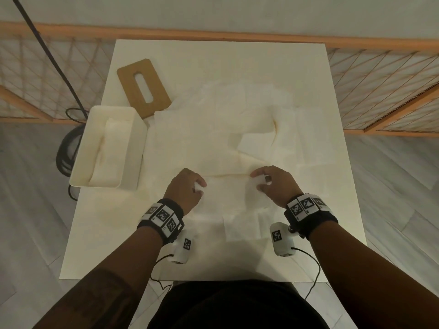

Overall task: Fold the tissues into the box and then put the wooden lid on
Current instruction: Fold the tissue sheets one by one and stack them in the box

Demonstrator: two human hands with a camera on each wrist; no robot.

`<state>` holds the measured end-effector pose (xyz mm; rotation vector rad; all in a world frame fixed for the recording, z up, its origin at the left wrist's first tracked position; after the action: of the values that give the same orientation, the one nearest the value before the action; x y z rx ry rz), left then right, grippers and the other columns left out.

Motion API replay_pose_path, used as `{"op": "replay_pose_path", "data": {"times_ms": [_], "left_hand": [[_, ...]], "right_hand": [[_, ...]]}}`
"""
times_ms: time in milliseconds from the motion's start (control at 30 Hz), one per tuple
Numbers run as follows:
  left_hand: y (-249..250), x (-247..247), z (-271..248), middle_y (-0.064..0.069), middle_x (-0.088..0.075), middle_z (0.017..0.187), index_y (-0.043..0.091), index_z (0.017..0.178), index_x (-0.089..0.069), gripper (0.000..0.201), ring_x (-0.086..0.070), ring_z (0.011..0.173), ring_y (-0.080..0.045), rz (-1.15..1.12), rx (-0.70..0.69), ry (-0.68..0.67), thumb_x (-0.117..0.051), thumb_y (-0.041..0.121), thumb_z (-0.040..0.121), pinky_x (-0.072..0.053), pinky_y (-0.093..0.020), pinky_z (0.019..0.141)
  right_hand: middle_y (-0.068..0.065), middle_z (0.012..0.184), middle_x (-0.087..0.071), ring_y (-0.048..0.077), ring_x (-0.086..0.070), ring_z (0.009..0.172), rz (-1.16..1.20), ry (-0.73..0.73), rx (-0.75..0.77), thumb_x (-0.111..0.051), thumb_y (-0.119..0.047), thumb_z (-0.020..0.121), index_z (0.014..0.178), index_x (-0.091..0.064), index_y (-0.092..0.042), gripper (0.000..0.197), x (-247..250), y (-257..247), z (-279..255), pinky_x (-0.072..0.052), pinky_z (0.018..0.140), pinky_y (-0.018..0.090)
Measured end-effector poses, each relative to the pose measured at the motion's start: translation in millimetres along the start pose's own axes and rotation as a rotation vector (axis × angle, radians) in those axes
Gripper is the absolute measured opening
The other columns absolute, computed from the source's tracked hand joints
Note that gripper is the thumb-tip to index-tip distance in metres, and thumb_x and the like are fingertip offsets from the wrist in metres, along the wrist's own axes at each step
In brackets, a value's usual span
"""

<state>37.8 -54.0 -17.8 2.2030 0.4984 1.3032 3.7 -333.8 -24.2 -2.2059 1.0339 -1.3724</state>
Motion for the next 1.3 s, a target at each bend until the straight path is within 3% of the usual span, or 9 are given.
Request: {"op": "replay_pose_path", "data": {"times_ms": [133, 300, 467, 633, 833, 933, 1067, 1167, 1300], "left_hand": [[10.4, -3.5, -1.0, 0.004, -0.038, 0.13, 0.024, 0.103, -0.061, 0.037, -0.046, 0.104, -0.02, 0.211, -0.173, 0.087, -0.075, 0.004, 0.074, -0.045, -0.031, 0.089], [17.8, -10.9, 1.1, 0.007, -0.047, 0.129, 0.029, 0.116, -0.062, 0.033, -0.047, 0.114, -0.022, 0.408, -0.274, -0.026, -0.065, 0.021, 0.084, -0.04, -0.039, 0.096], [25.6, -5.5, 9.6, 0.008, -0.053, 0.125, 0.028, 0.105, -0.067, 0.015, -0.049, 0.116, -0.023, 0.377, -0.235, -0.004, -0.062, 0.028, 0.091, -0.039, -0.042, 0.097], [41.7, 5.1, 22.2, 0.008, -0.056, 0.122, 0.029, 0.102, -0.069, 0.014, -0.047, 0.119, -0.026, 0.283, -0.185, 0.003, -0.058, 0.026, 0.094, -0.038, -0.043, 0.099], [52.0, 6.2, 28.8, 0.01, -0.061, 0.116, 0.031, 0.099, -0.068, 0.012, -0.049, 0.111, -0.021, 0.188, -0.18, -0.005, -0.057, 0.026, 0.095, -0.037, -0.039, 0.098], [58.1, 9.2, 29.2, 0.014, -0.067, 0.104, 0.027, 0.098, -0.071, 0.013, -0.058, 0.093, -0.011, 0.026, -0.16, -0.05, -0.058, 0.025, 0.098, -0.046, -0.03, 0.089], [63.9, 19.4, 32.5, -0.001, -0.076, 0.105, 0.013, 0.107, -0.071, 0.035, -0.07, 0.086, -0.017, -0.639, 0.126, -0.131, -0.05, 0.041, 0.104, -0.047, -0.031, 0.074], [57.2, 27.3, 35.4, -0.012, -0.076, 0.107, 0.008, 0.123, -0.063, 0.084, -0.072, 0.102, -0.033, -1.206, 0.447, -0.225, -0.034, 0.08, 0.09, -0.053, -0.041, 0.087], [56.3, 38.8, 27.1, -0.016, -0.069, 0.127, 0.011, 0.137, -0.06, 0.108, -0.067, 0.115, -0.037, -1.513, 0.448, -0.396, -0.028, 0.095, 0.076, -0.049, -0.05, 0.104]], "right_hand": [[-0.002, 0.118, -0.061, 0.013, -0.057, 0.098, -0.049, 0.029, 0.014, -0.077, -0.013, 0.086, 0.11, -0.071, -0.029, 0.029, 2.3, -6.3, 0.1, -0.038, 0.071, 0.008], [0.0, 0.117, -0.061, 0.018, -0.061, 0.102, -0.004, 0.349, -0.002, -0.07, -0.033, 0.093, 0.107, -0.069, -0.021, 0.018, 36.2, -28.5, 20.8, -0.04, 0.083, 0.024], [0.012, 0.139, -0.054, 0.03, -0.055, 0.126, 0.05, 0.33, -0.307, -0.073, -0.05, 0.088, 0.137, -0.048, -0.01, 0.068, 63.3, -36.1, 58.8, -0.042, 0.096, 0.032], [0.008, 0.143, -0.032, 0.033, -0.046, 0.127, -0.208, 0.233, -0.194, -0.099, -0.039, 0.055, 0.147, -0.025, -0.021, 0.12, 47.3, -50.5, 58.8, -0.046, 0.1, 0.053], [0.007, 0.126, -0.055, 0.033, -0.058, 0.111, -0.216, 0.369, -0.05, -0.063, -0.006, 0.084, 0.132, -0.04, -0.016, 0.055, 40.4, -46.8, 57.2, -0.047, 0.088, 0.044], [0.01, 0.114, -0.066, 0.034, -0.062, 0.099, -0.117, 0.421, -0.014, -0.056, -0.009, 0.09, 0.132, -0.047, -0.013, 0.043, 54.5, -52.1, 52.7, -0.052, 0.086, 0.043], [-0.002, 0.104, -0.061, 0.017, -0.054, 0.088, 0.0, 0.385, 0.261, -0.052, 0.004, 0.087, 0.133, -0.053, -0.016, 0.05, 69.0, -63.8, 32.6, -0.042, 0.074, 0.015], [-0.006, 0.113, -0.066, 0.015, -0.06, 0.097, -0.059, 0.226, 0.571, -0.048, 0.014, 0.077, 0.12, -0.065, -0.02, 0.058, 64.0, -69.2, 12.7, -0.041, 0.086, 0.006], [-0.004, 0.111, -0.073, 0.014, -0.062, 0.108, -0.113, 0.152, 0.851, -0.041, 0.013, 0.068, 0.103, -0.076, -0.015, 0.056, 52.7, -68.7, -1.9, -0.041, 0.099, 0.014]]}}
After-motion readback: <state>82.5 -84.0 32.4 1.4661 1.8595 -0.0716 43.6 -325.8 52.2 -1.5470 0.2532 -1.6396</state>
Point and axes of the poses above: each hand's wrist, its own z-axis towards the middle knuckle, its own x-axis out of the back of the hand, y = z × x, the point moved 2 cm from there along z, towards the middle knuckle
